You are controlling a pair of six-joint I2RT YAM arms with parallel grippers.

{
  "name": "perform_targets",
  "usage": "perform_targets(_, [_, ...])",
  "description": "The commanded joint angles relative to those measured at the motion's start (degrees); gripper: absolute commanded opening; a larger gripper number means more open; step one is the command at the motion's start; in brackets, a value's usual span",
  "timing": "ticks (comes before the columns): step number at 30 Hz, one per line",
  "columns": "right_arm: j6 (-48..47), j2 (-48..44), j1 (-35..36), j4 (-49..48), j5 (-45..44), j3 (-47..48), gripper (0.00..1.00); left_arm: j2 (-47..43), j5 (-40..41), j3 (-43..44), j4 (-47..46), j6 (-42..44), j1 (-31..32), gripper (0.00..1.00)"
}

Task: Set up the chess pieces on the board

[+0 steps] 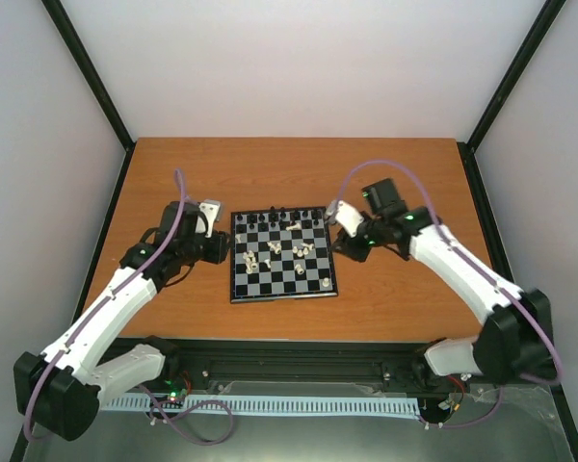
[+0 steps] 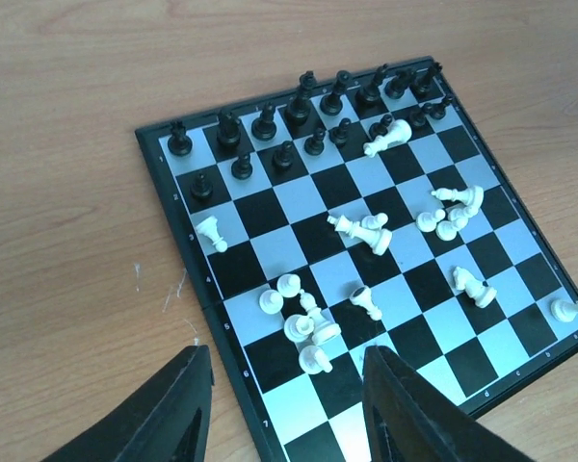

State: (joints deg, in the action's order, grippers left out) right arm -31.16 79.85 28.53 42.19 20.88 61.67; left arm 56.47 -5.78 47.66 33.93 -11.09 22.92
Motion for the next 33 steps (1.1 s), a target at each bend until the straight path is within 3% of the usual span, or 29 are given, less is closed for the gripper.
perform_targets(1, [5.6,-8.1,-7.4,-0.1,11.4,0.6,0.4,3.3,0.8,3.0,0.9,-2.3,0.3,0.45])
perform_targets(4, [6.6,-14.2,-12.1,-1.5,15.7,-3.1,0.4,7.2,1.7,4.4,3.8,-4.5,0.4,0.42])
perform_targets(8, [6.6,-21.2,-14.3,-6.8,13.9,-10.0,0.44,11.3,3.6,5.9,6.0,-6.7,3.0,0.41])
perform_targets(11, [6.1,-21.0,-14.4,-6.9,12.3,-10.3,0.44,15.6,5.7,7.6,7.0,-8.8,8.0,0.4])
perform_targets(15, [5.2,-19.4,-14.4,-6.3,15.2,-10.7,0.44,21.9,14.6,9.1,7.3,-13.2,13.5,0.39])
perform_targets(22, [4.0,-18.7,-14.4,-5.7,16.2,-10.5,0.44,27.9,22.3,10.5,7.1,-18.7,15.4,0.43])
perform_targets(29, [3.3,-18.9,-14.4,-5.5,16.2,-10.6,0.44,29.8,15.8,9.5,5.2,-19.5,15.4,0.38])
perform_targets(33, [2.8,-18.3,-14.4,-5.1,16.0,-10.5,0.44,31.3,16.4,9.7,5.1,-18.9,15.4,0.33])
